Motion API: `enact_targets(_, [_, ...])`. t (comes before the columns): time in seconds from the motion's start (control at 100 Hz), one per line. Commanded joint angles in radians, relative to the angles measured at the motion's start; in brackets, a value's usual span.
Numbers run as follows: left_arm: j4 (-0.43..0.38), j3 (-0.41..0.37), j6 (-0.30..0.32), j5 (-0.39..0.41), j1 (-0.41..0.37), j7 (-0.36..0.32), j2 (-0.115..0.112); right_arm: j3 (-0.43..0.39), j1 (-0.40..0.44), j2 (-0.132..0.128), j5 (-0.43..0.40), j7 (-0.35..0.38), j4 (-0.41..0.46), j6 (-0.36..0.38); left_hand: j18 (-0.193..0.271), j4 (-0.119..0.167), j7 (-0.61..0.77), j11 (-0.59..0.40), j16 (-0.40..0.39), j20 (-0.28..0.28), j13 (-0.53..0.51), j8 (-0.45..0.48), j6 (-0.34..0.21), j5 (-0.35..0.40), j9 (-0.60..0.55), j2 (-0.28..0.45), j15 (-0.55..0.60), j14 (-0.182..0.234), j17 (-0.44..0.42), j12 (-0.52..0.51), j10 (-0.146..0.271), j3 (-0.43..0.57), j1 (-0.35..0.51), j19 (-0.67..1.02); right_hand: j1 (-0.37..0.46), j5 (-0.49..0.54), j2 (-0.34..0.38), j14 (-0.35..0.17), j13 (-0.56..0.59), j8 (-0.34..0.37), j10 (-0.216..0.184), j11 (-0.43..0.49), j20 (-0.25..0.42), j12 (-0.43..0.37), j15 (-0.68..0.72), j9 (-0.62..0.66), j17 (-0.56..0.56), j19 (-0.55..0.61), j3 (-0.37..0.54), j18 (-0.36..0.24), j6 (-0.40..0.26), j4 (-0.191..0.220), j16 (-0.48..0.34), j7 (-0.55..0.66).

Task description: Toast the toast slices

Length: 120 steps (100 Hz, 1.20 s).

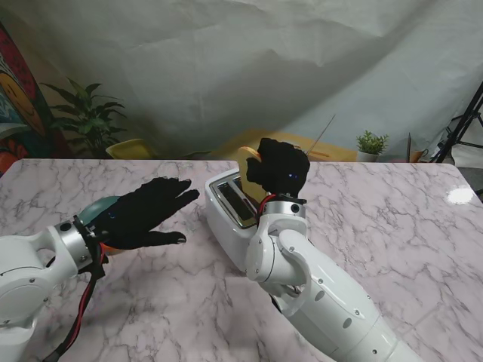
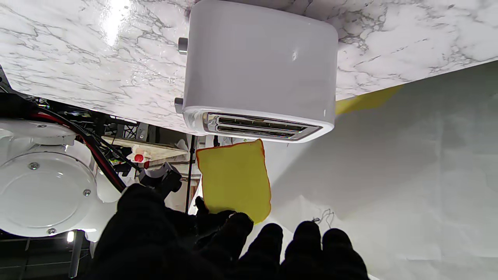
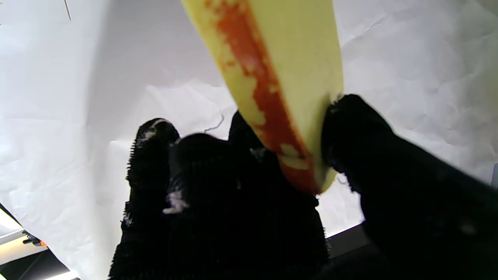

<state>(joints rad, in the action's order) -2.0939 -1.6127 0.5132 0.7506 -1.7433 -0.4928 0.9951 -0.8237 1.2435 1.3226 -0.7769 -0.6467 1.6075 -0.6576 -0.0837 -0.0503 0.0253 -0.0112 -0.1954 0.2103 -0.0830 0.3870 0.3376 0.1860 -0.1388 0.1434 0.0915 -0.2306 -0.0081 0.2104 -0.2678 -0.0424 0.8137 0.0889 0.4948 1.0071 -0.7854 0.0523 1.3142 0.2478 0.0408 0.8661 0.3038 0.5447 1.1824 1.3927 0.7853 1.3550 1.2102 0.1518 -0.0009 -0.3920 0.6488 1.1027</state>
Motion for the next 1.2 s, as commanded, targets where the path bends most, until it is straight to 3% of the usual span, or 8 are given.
enact_targets(0.0, [-0.012, -0.008, 0.005, 0.0, -0.01, -0.012, -0.005, -0.005, -0.002, 0.002, -0.001, -0.012, -0.003, 0.004, 0.04, 0.009, -0.008, 0.013, 0.003, 0.016, 0.042, -0.011, 0.018, -0.027, 0.046, 0.054, -0.024, 0.002, 0.0, 0.0, 0.013, -0.002, -0.007, -0.044, 0.045, 0.022, -0.006, -0.056, 0.005, -0.018, 0.01, 0.074, -0.009, -0.007, 0.019, 0.068, 0.012, 0.03, 0.069, 0.005, -0.025, 0.02, 0.004, 0.053])
enact_targets(0.47, [-0.002, -0.004, 0.017, 0.034, -0.001, 0.019, 0.0, -0.01, 0.015, 0.034, 0.056, -0.08, -0.023, 0.009, 0.043, 0.008, -0.003, 0.01, 0.002, 0.023, 0.037, -0.01, 0.015, -0.016, 0.044, 0.054, -0.013, 0.005, 0.007, 0.02, 0.016, -0.002, -0.003, -0.046, 0.049, 0.018, -0.003, -0.055, 0.004, -0.021, 0.011, 0.076, -0.009, -0.013, 0.016, 0.068, 0.008, 0.029, 0.066, 0.009, -0.015, 0.022, 0.001, 0.056])
enact_targets(0.89, [-0.024, -0.079, 0.002, 0.051, -0.071, 0.009, 0.002, -0.032, 0.006, 0.03, 0.054, -0.094, -0.042, 0.021, 0.041, 0.008, -0.003, 0.011, 0.003, 0.025, 0.037, -0.011, 0.017, -0.015, 0.044, 0.057, -0.011, 0.004, 0.009, 0.025, 0.016, -0.002, -0.003, -0.048, 0.05, 0.013, 0.008, -0.057, 0.004, -0.022, 0.008, 0.074, -0.008, -0.021, 0.01, 0.068, 0.007, 0.029, 0.058, 0.01, -0.015, 0.024, -0.003, 0.058])
enact_targets(1.19, [-0.018, -0.069, 0.01, 0.056, -0.064, 0.021, 0.003, -0.025, -0.009, 0.034, 0.06, -0.108, -0.078, 0.036, 0.043, 0.008, -0.001, 0.011, 0.003, 0.026, 0.036, -0.011, 0.016, -0.012, 0.043, 0.058, -0.01, 0.006, 0.01, 0.027, 0.018, -0.002, -0.002, -0.049, 0.045, 0.005, 0.019, -0.061, 0.004, -0.021, 0.0, 0.068, -0.008, -0.028, 0.003, 0.067, 0.008, 0.029, 0.053, 0.005, -0.023, 0.026, -0.008, 0.06])
